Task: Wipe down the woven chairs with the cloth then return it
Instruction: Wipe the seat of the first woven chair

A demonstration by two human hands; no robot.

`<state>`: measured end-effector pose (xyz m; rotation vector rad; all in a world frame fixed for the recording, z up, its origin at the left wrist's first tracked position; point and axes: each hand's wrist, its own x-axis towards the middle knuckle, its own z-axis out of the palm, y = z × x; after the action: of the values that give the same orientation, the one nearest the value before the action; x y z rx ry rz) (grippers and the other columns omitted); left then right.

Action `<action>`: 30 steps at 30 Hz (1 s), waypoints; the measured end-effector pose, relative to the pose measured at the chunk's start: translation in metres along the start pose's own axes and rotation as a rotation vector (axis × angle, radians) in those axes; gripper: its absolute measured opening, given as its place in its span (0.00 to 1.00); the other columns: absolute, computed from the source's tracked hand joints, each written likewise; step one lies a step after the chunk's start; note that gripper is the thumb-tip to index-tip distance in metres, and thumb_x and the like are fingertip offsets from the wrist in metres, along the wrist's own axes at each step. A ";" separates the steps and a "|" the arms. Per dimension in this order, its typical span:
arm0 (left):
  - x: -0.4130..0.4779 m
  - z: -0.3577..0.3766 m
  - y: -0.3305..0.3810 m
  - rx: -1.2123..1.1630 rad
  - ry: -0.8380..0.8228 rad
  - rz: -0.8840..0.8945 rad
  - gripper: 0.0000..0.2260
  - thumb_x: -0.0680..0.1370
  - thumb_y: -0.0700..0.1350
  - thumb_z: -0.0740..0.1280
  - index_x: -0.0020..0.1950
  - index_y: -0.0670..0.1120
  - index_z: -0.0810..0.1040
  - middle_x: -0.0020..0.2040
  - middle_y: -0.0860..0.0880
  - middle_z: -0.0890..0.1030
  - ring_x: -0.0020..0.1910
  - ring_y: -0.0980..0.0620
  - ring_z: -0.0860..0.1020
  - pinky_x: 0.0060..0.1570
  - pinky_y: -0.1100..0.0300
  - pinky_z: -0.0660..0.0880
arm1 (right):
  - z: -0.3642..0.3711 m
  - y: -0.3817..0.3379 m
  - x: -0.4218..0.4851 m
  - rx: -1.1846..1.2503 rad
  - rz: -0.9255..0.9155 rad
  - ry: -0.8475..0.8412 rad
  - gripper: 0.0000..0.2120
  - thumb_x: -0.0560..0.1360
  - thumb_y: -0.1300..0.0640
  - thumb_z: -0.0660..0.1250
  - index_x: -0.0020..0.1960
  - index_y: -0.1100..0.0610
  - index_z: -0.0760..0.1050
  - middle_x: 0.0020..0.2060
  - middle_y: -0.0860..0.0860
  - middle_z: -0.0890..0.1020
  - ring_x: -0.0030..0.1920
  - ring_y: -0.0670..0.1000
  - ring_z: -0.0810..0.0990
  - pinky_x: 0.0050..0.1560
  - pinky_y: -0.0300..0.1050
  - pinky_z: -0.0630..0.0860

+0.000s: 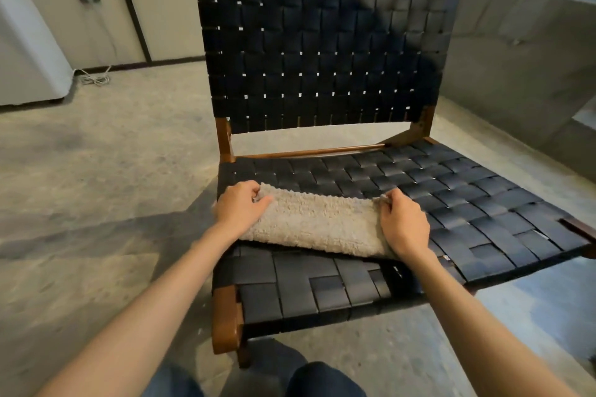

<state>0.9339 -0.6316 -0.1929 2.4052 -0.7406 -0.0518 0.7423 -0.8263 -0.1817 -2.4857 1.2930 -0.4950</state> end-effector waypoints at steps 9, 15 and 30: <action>-0.007 -0.005 -0.003 -0.376 0.046 -0.085 0.15 0.77 0.48 0.68 0.60 0.44 0.74 0.57 0.47 0.79 0.48 0.52 0.77 0.46 0.62 0.73 | -0.010 0.000 -0.003 -0.110 0.204 -0.067 0.26 0.77 0.42 0.61 0.62 0.63 0.70 0.61 0.60 0.72 0.64 0.60 0.66 0.57 0.53 0.69; -0.008 -0.001 -0.021 -0.184 -0.059 0.020 0.18 0.74 0.50 0.70 0.62 0.47 0.74 0.59 0.48 0.76 0.58 0.49 0.73 0.52 0.59 0.70 | -0.019 0.000 -0.003 -0.259 0.249 -0.327 0.39 0.73 0.31 0.58 0.66 0.63 0.70 0.66 0.62 0.70 0.67 0.62 0.65 0.64 0.54 0.65; -0.017 -0.017 -0.020 -0.473 -0.044 -0.053 0.18 0.74 0.40 0.71 0.64 0.44 0.74 0.60 0.46 0.78 0.49 0.55 0.78 0.43 0.71 0.72 | -0.016 -0.093 0.002 0.612 0.008 -0.426 0.08 0.74 0.51 0.68 0.39 0.54 0.77 0.35 0.48 0.81 0.36 0.45 0.80 0.28 0.34 0.72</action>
<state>0.9328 -0.6004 -0.1929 1.9755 -0.6038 -0.2710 0.8040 -0.7782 -0.1290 -1.9306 0.8251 -0.2772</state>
